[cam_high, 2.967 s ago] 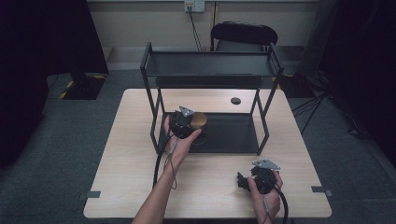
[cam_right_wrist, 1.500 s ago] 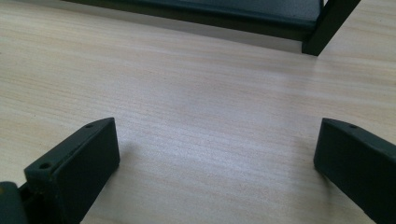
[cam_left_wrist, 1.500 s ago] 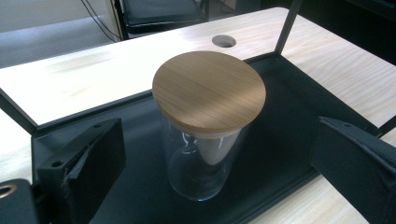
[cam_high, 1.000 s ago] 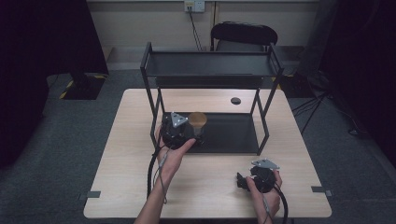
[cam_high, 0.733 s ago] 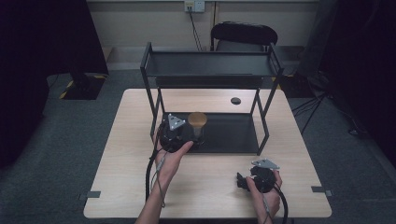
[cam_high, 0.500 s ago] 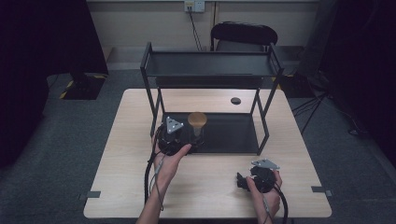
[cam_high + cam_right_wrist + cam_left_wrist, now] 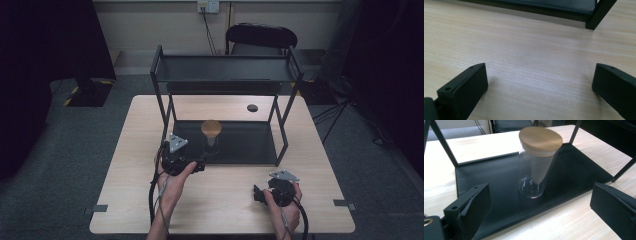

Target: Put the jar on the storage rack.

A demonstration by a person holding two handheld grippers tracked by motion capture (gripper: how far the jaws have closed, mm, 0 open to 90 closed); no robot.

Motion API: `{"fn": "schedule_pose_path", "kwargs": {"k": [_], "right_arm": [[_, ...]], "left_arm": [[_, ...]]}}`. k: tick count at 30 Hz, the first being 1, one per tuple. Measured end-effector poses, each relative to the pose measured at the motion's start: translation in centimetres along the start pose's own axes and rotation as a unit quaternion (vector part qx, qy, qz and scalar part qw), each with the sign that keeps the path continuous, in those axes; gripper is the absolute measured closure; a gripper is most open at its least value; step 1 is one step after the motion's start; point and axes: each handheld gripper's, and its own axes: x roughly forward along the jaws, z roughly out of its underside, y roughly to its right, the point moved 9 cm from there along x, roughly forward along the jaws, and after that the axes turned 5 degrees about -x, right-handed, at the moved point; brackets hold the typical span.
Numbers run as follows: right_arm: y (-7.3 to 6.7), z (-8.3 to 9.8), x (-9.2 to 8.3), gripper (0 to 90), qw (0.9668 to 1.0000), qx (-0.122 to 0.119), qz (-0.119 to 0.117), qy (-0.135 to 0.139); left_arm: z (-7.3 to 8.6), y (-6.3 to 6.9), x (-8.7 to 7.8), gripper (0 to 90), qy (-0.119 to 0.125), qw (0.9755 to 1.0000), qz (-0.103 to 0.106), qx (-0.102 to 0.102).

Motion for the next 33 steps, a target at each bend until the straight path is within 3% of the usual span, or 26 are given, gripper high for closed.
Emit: {"fn": "schedule_pose_path", "kwargs": {"k": [12,24,28,33], "right_arm": [[0.0,0.0,0.0,0.0,1.0,0.0,0.0,0.0],[0.0,0.0,0.0,0.0,1.0,0.0,0.0,0.0],[0.0,0.0,0.0,0.0,1.0,0.0,0.0,0.0],[0.0,0.0,0.0,0.0,1.0,0.0,0.0,0.0]], "left_arm": [[2.7,-0.8,-0.4,3.3,-0.015,0.9996,-0.006,-0.021],[6.2,-3.2,-0.3,3.3,-0.042,0.9975,-0.032,-0.047],[7.5,-3.8,0.1,3.3,-0.06,0.9956,-0.053,-0.049],[9.6,-4.5,1.0,4.4,-0.091,0.9912,-0.084,-0.046]]}}
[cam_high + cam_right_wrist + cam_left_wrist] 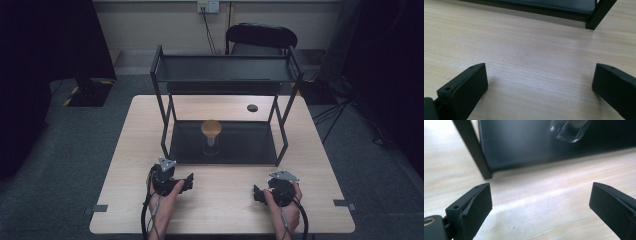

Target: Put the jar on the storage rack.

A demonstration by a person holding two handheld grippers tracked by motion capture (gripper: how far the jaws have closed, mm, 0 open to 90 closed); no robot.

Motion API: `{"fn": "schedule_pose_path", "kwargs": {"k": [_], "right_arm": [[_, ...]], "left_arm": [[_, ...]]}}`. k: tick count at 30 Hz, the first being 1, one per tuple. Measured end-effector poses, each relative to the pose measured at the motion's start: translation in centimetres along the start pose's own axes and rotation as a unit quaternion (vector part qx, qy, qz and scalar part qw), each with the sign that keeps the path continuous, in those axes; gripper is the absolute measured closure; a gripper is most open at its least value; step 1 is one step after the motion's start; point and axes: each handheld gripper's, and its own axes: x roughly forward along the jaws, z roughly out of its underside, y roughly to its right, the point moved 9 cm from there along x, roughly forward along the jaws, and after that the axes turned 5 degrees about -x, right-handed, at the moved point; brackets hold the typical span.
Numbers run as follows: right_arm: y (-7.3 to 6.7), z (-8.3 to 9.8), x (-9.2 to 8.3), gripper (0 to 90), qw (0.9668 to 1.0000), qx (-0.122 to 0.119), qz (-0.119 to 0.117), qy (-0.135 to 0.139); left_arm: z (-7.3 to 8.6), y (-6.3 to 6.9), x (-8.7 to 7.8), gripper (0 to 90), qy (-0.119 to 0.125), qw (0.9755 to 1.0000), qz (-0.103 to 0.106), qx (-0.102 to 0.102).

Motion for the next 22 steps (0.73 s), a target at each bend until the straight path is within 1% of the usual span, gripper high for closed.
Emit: {"fn": "schedule_pose_path", "kwargs": {"k": [2,4,6,7,8,10,12,22], "right_arm": [[0.0,0.0,0.0,0.0,1.0,0.0,0.0,0.0],[0.0,0.0,0.0,0.0,1.0,0.0,0.0,0.0],[0.0,0.0,0.0,0.0,1.0,0.0,0.0,0.0],[0.0,0.0,0.0,0.0,1.0,0.0,0.0,0.0],[0.0,0.0,0.0,0.0,1.0,0.0,0.0,0.0],[0.0,0.0,0.0,0.0,1.0,0.0,0.0,0.0],[0.0,0.0,0.0,0.0,1.0,0.0,0.0,0.0],[0.0,0.0,0.0,0.0,1.0,0.0,0.0,0.0]], "left_arm": [[0.6,-0.2,0.5,4.6,-0.013,0.9999,-0.005,-0.001],[1.0,-0.3,0.8,5.3,-0.012,0.9998,-0.017,0.002],[1.4,-0.4,1.1,5.3,-0.021,0.9995,-0.025,0.004],[1.5,-0.5,1.2,5.4,-0.021,0.9993,-0.029,0.006],[1.6,-0.5,1.2,5.3,-0.019,0.9991,-0.037,0.012],[1.7,-0.4,1.3,5.2,-0.019,0.9986,-0.044,0.022],[1.7,-0.4,1.4,4.1,-0.015,0.9986,-0.047,0.021],[1.7,-0.4,1.4,3.3,-0.016,0.9985,-0.049,0.02]]}}
